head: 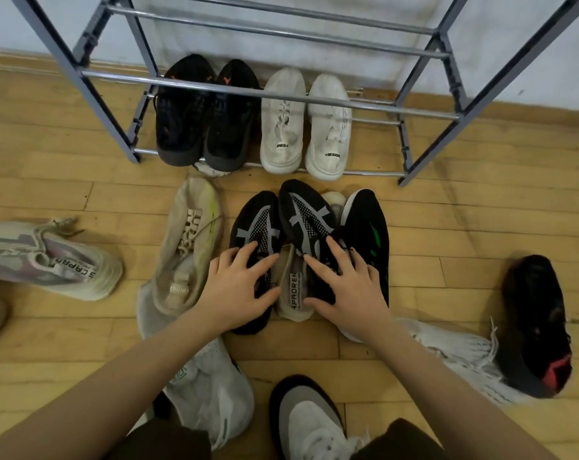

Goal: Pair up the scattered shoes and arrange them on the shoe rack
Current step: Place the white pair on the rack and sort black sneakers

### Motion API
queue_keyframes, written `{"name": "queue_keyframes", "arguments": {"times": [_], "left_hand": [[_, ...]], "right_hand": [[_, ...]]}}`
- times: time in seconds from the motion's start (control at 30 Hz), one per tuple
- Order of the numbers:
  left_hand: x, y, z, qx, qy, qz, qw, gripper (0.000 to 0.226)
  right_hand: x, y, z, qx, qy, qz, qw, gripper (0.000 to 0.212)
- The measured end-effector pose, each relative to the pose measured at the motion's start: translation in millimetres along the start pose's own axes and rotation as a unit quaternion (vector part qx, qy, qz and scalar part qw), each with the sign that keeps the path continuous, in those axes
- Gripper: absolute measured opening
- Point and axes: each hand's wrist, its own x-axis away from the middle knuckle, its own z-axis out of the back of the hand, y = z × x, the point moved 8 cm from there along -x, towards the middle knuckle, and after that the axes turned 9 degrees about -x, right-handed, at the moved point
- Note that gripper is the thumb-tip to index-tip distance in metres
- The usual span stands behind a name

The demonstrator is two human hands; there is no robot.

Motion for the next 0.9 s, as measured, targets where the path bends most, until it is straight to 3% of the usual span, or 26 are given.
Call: {"name": "queue_keyframes", "arguments": {"times": [0.13,0.27,0.4,0.77,0.9], "left_hand": [[16,4,-20,-0.071,-0.023,-0.022,0.997,0.077],[23,0,-27,-0.073,-0.033,-0.006,0.997,0.090],[25,1,-34,-0.029,-0.042,-0.007,0.999,0.083],[39,-3,25,0.114,0.129,-0.014,0.985,0.050],[35,10,42,0.110,0.179,-0.052,0.976,0.045]], "right_hand": [[1,-5,1,-0.073,0.038,0.004,0.997,0.062],[4,-13,-1,-0.096,0.076,-0.006,0.992,0.053],[7,-18,-3,-0.112,0.094,-0.012,0.989,0.049],[24,-26,22,-0.138,0.227,-0.016,0.964,0.041],[35,-22,35,-0.132,0.274,-0.033,0.952,0.041]]}}
